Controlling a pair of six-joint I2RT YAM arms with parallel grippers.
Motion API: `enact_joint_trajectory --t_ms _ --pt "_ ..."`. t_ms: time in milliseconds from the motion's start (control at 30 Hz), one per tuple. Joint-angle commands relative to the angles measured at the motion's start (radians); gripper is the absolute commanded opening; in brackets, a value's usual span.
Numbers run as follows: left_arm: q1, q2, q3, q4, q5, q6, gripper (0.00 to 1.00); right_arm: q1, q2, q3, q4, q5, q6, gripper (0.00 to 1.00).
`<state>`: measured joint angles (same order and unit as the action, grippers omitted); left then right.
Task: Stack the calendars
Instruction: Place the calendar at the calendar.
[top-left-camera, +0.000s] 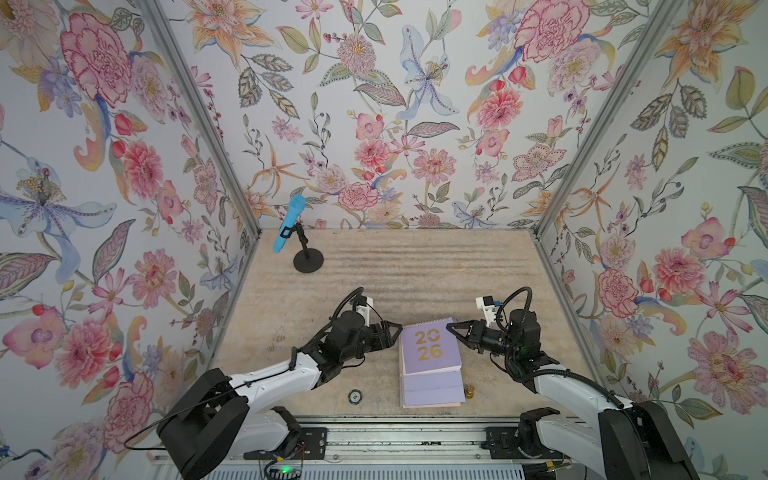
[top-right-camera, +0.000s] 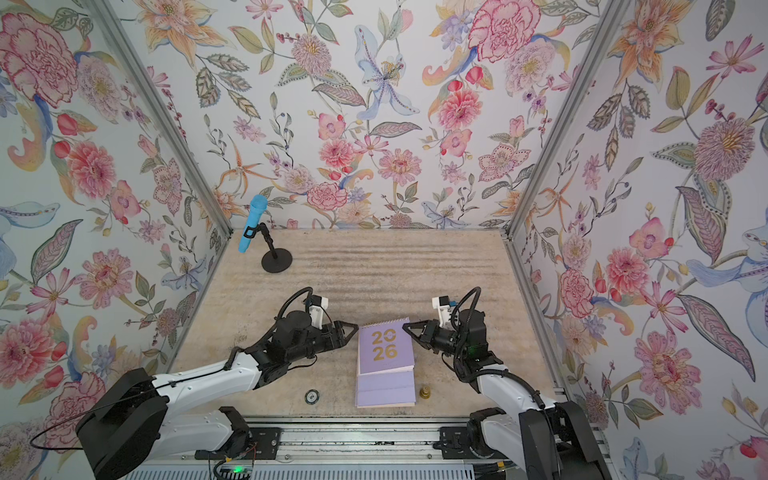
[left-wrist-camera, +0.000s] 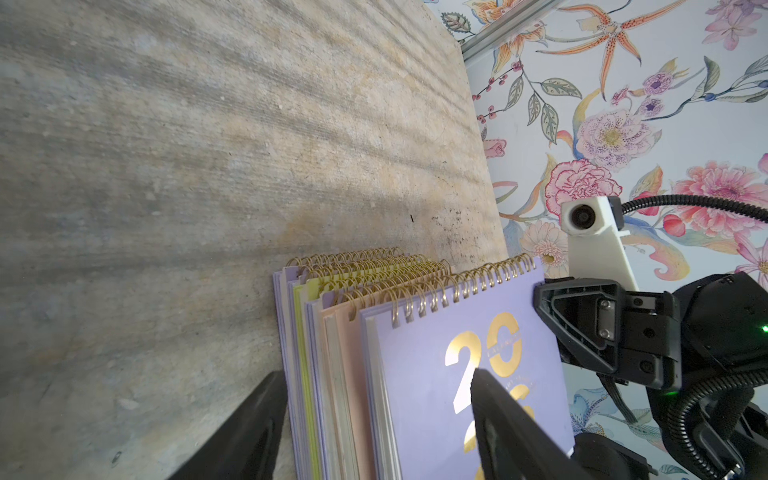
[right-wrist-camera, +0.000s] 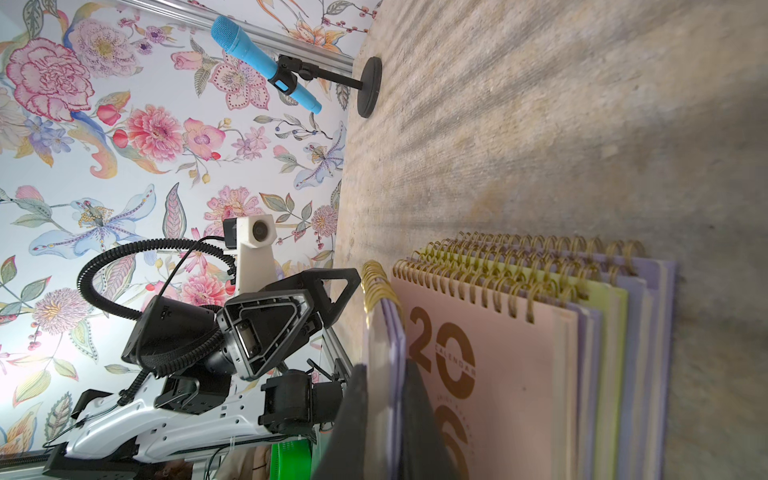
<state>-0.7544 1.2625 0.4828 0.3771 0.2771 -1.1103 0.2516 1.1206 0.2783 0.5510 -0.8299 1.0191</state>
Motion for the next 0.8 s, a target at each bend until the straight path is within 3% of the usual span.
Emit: enact_joint_trajectory --t_ms 0,600,767 --pt "-0.021 0.018 -0.006 0.046 0.024 -0.026 0.73 0.015 0.018 -0.003 0.085 -0.005 0.027 0.0" --pt "-0.068 0.081 0.018 0.104 0.044 -0.06 0.72 0.011 0.062 -0.011 0.064 0.023 -0.003 0.0" --pt "-0.074 0.09 0.023 0.108 0.044 -0.062 0.72 0.01 0.063 -0.012 0.023 0.025 -0.031 0.08"
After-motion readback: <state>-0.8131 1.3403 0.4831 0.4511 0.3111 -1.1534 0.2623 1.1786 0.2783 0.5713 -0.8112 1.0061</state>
